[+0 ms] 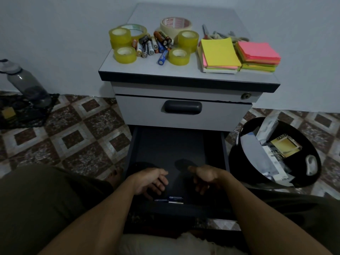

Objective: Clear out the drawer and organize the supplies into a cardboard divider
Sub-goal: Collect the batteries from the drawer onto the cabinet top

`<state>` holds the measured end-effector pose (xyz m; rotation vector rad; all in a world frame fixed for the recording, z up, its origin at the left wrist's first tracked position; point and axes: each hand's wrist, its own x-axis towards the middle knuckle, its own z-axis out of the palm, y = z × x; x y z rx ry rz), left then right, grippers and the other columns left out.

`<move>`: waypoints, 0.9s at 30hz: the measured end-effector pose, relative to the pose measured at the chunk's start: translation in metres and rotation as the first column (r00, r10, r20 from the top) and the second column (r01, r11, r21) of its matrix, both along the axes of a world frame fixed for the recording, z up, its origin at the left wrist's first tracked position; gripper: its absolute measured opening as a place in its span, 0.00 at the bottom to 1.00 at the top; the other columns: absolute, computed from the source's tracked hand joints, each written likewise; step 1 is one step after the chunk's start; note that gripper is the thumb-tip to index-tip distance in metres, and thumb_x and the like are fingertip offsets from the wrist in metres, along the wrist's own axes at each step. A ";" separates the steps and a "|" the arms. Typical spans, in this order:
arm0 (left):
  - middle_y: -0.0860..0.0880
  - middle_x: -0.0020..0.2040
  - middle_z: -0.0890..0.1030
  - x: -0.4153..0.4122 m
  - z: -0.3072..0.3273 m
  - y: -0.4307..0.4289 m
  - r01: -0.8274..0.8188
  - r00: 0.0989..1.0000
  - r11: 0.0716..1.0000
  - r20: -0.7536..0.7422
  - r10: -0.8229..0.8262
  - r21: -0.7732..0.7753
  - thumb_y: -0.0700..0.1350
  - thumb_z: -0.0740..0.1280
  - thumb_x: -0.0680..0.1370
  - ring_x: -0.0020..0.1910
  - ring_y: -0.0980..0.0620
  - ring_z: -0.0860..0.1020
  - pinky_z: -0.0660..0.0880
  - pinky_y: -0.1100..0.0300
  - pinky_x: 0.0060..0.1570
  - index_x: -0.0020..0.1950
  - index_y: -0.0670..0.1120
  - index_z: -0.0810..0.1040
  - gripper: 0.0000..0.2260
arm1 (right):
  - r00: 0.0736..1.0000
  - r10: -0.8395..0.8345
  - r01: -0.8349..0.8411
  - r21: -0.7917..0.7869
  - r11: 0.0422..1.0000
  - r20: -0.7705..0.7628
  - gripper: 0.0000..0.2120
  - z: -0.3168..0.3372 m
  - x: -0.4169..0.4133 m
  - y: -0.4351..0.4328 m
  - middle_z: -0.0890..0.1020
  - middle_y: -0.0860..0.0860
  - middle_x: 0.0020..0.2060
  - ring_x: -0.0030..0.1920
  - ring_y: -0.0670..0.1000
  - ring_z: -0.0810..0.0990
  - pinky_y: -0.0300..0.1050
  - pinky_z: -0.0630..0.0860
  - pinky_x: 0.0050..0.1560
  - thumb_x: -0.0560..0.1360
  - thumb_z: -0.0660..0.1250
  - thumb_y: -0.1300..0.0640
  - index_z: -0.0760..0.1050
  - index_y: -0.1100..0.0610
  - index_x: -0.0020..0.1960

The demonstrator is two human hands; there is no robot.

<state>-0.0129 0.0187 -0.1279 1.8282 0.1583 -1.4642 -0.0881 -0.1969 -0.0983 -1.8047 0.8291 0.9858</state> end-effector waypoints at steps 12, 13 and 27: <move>0.48 0.37 0.79 -0.008 -0.004 -0.007 0.010 1.000 1.000 0.005 -0.010 -0.008 0.55 0.59 0.81 0.39 0.49 0.78 0.73 0.51 0.48 0.47 0.45 0.79 0.16 | 0.994 0.036 -0.029 0.064 0.998 -0.103 0.20 -0.008 -0.015 0.011 0.77 0.54 0.41 0.30 0.53 0.80 0.42 0.75 0.30 0.82 0.54 0.41 0.69 0.58 0.47; 0.48 0.37 0.79 -0.010 -0.005 -0.009 0.003 1.000 1.000 0.001 -0.003 -0.015 0.55 0.59 0.80 0.38 0.49 0.78 0.72 0.51 0.47 0.46 0.45 0.79 0.16 | 0.994 0.029 -0.022 0.065 0.998 -0.102 0.21 -0.011 -0.016 0.012 0.77 0.55 0.40 0.31 0.53 0.79 0.43 0.75 0.31 0.82 0.55 0.41 0.70 0.59 0.49; 0.47 0.34 0.78 -0.008 -0.002 -0.012 -0.299 0.948 0.938 -0.169 0.271 -0.176 0.55 0.59 0.80 0.36 0.48 0.77 0.74 0.43 0.52 0.44 0.45 0.77 0.16 | 0.943 -0.328 0.299 0.295 0.907 0.052 0.25 -0.022 -0.021 0.014 0.78 0.58 0.30 0.28 0.54 0.75 0.45 0.71 0.36 0.80 0.54 0.37 0.70 0.58 0.39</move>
